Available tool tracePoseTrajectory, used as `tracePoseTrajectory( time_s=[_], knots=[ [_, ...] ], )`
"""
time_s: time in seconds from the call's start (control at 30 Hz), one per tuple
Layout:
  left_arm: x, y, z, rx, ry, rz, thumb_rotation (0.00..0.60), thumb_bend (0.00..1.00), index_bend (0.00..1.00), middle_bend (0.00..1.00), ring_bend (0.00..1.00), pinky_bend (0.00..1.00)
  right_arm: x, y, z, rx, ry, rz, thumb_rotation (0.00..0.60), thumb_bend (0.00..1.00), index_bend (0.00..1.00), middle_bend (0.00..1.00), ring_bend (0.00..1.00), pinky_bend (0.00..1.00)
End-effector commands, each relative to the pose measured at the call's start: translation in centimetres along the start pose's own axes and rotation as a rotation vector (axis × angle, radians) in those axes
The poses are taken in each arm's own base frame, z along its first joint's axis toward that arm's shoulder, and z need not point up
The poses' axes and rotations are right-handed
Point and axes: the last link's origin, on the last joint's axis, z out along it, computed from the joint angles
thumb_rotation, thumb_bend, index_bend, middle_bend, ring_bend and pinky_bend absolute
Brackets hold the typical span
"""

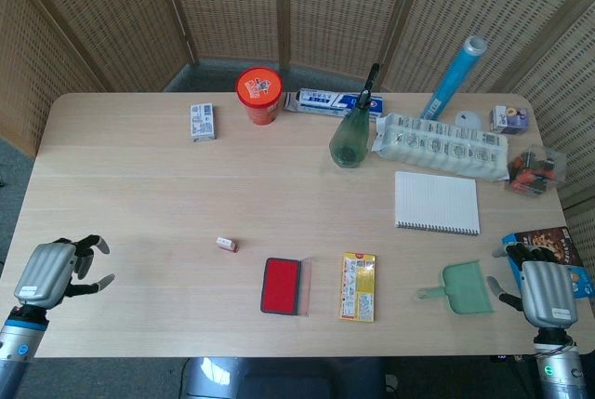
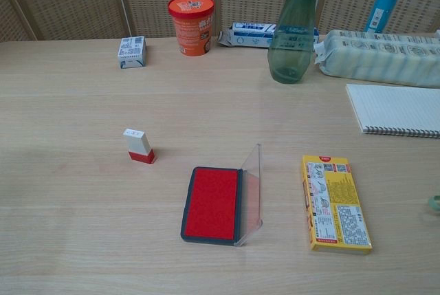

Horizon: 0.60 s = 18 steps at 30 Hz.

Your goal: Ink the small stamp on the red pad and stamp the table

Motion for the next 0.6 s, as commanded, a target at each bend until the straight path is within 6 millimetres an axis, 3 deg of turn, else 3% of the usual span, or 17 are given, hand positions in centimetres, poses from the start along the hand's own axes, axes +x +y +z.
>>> tracePoseTrajectory(
  time_s=[0.03,0.6],
  knots=[
    [-0.04,0.01,0.01,0.000,-0.002,0.000,0.599,0.15,0.47,0.82,0.70,0.49,-0.07,0.04,0.01,-0.001,-0.002,-0.001,0.590,0.26,0.44,0.44,0.41,0.33],
    [0.72,0.29,0.29,-0.037,0.001,0.029,0.600,0.15,0.47,0.82,0.70,0.49,0.15,0.13,-0.59,0.002,0.009,0.015,0.591,0.26,0.44,0.44,0.41,0.33]
  ],
)
